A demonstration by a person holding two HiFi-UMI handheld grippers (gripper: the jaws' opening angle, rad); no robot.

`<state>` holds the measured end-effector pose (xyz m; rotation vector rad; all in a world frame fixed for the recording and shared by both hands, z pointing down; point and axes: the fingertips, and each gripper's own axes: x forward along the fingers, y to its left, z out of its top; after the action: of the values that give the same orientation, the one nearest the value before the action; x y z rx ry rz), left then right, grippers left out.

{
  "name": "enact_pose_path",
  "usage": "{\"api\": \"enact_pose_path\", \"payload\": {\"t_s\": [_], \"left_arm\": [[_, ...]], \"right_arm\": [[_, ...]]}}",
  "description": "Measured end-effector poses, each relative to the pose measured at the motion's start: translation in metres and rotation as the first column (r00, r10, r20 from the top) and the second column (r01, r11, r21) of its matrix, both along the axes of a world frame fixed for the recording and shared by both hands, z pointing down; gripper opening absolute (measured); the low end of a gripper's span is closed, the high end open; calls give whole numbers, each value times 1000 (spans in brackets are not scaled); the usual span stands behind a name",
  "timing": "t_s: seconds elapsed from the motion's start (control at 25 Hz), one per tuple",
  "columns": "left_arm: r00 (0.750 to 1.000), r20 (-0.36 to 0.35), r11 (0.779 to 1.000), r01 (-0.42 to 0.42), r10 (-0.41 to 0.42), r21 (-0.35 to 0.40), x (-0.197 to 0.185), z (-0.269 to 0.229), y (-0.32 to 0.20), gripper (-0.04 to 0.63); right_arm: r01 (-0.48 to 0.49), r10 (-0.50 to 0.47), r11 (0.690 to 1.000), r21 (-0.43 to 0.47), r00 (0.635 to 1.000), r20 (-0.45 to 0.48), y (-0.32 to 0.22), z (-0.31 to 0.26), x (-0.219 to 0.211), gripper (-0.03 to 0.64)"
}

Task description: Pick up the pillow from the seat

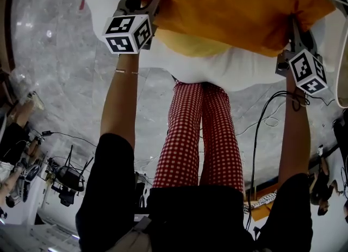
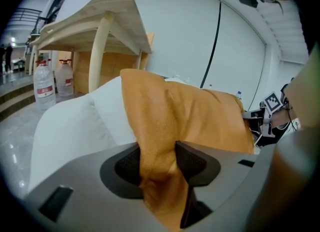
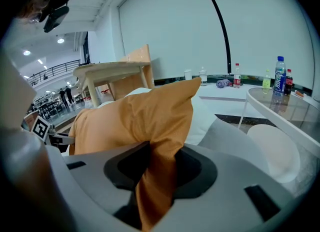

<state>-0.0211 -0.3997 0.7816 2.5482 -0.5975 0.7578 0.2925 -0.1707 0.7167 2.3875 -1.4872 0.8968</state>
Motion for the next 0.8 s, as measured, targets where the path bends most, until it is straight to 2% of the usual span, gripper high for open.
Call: {"api": "enact_pose_path", "payload": {"t_s": [0.44,0.8], "left_arm": [[1000,22,1000,19,-20,19,-20,-27,19,190],[999,16,999,44,-44,32,-32,-48,21,187]], "right_arm": [[-23,23,1000,0,1000,7,21,-16,-25,153],[-10,10,1000,10,1000,-1,17,-33,-34,153]]}}
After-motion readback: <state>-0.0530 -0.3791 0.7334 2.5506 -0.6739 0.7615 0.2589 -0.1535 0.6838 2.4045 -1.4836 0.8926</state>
